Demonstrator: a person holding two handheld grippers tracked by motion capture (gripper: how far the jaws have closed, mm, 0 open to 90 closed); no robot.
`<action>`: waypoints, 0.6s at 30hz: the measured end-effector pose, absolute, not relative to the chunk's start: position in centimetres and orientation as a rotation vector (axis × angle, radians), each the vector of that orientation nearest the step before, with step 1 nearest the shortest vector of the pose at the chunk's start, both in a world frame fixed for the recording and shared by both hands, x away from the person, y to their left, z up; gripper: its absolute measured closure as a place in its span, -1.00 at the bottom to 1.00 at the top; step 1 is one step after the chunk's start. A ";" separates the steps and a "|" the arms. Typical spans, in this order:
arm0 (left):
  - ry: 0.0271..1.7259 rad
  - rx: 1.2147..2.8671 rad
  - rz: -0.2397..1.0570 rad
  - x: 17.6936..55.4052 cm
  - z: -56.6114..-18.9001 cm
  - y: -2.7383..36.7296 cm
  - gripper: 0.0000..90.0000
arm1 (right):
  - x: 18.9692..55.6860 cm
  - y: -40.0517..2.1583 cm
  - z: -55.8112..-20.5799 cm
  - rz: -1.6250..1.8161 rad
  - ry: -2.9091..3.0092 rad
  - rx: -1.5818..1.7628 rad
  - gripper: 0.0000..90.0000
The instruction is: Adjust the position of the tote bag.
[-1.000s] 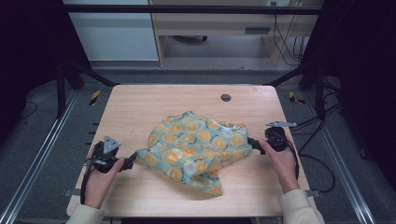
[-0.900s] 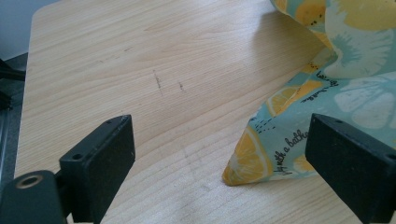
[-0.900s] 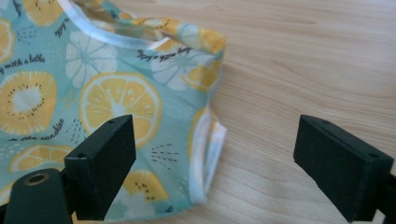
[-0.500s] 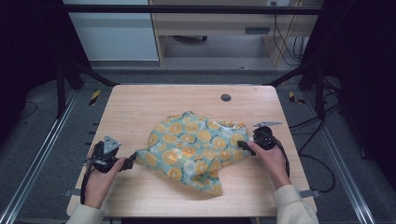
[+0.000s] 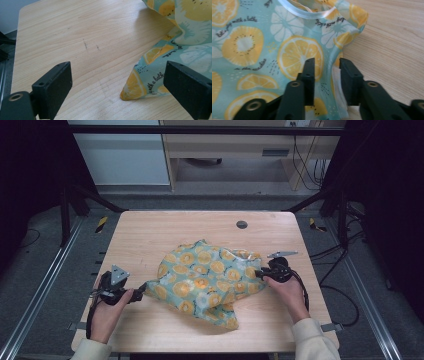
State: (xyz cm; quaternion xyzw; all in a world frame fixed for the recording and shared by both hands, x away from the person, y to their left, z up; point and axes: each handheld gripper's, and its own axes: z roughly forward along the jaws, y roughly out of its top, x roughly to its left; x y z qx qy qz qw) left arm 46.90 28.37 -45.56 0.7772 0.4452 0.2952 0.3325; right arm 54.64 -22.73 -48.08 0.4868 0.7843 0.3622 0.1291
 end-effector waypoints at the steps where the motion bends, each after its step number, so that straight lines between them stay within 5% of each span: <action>1: 1.162 2.031 0.771 46.9 -45.6 28.4 -0.81 | 54.6 -22.6 -48.0 1.058 2.283 1.407 0.66; 7: 1.159 2.034 0.768 46.9 -45.5 28.3 -0.81 | 53.9 -22.0 -46.9 1.109 2.285 1.334 0.99; 18: 1.154 2.010 0.763 46.8 -44.9 28.4 -0.80 | 51.6 -20.9 -43.4 1.258 2.186 1.180 1.00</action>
